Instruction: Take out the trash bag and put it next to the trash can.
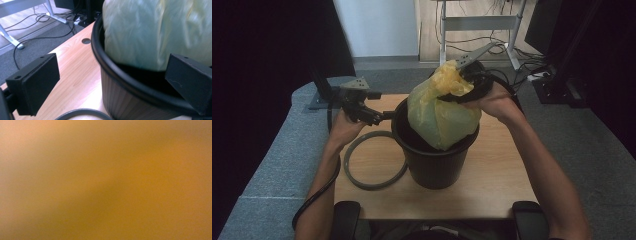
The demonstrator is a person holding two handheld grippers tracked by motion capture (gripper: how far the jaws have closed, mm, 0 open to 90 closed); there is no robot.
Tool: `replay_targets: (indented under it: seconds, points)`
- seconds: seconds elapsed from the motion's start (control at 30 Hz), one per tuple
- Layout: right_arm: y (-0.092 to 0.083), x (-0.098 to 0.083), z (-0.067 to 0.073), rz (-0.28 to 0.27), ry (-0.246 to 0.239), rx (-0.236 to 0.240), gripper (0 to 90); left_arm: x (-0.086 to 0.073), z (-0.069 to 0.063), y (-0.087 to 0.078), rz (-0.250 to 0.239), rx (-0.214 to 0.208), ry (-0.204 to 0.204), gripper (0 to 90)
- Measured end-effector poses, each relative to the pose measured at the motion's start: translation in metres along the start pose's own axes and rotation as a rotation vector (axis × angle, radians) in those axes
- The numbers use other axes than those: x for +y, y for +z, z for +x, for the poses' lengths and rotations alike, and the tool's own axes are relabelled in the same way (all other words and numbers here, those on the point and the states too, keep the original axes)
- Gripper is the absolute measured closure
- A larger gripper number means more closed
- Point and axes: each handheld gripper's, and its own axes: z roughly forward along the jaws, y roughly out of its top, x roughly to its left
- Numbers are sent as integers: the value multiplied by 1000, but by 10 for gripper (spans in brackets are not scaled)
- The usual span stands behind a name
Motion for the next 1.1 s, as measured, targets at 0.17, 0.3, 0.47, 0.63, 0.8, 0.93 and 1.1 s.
replay_targets:
  seconds: [0.17,0.3,0.47,0.63,0.8,0.93,1.1]
  points:
    - [-11,4,-2,-8,8,-19,662,-10,2,-2,5,16,-10,0]
    - [-21,8,-4,-15,14,-40,662,-17,2,-2,11,22,-13,0]
    - [-36,12,-8,-19,21,-80,662,-27,2,1,22,36,-22,0]
    - [-50,15,-13,-16,30,-125,662,-37,4,6,30,44,-36,0]
    - [-63,16,-20,-12,46,-175,662,-48,6,9,32,46,-54,0]
    - [-72,16,-25,-5,55,-216,662,-58,8,11,32,35,-78,0]
    - [-81,13,-33,8,69,-264,662,-71,11,14,27,30,-107,0]
